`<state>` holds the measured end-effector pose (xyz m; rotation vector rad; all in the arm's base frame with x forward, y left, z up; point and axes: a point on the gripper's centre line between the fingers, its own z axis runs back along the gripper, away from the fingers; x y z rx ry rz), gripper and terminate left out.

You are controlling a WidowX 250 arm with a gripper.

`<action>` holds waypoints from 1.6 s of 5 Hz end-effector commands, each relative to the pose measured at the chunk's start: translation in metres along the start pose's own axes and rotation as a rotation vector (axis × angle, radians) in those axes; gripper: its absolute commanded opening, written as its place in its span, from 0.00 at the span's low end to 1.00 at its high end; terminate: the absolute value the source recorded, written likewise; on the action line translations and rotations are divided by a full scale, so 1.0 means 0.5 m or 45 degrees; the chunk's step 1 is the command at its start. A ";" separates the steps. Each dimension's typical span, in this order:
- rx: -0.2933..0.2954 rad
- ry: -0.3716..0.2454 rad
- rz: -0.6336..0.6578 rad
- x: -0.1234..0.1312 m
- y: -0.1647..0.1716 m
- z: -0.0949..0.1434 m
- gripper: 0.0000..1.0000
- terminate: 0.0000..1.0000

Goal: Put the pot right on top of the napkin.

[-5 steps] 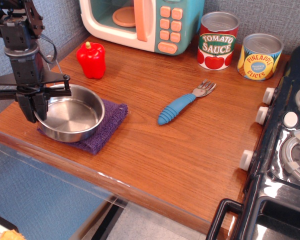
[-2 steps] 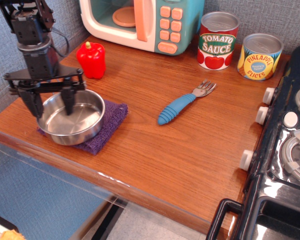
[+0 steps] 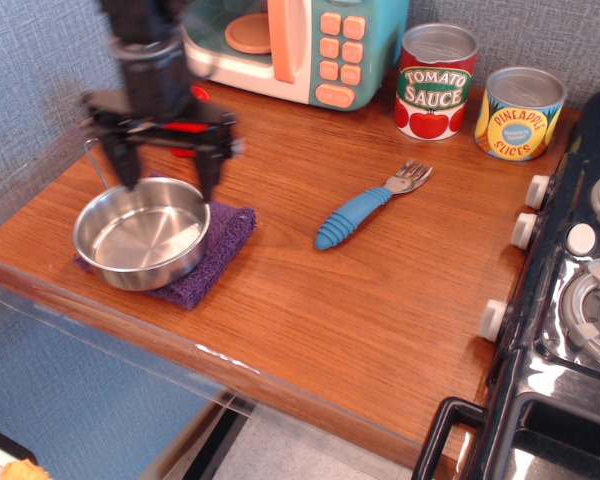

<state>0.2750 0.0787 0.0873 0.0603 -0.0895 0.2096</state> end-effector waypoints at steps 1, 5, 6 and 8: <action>0.007 -0.050 -0.241 0.000 -0.072 0.016 1.00 0.00; -0.042 -0.040 -0.333 0.004 -0.075 0.007 1.00 0.00; -0.042 -0.040 -0.333 0.004 -0.075 0.007 1.00 0.00; -0.042 -0.040 -0.333 0.004 -0.075 0.007 1.00 1.00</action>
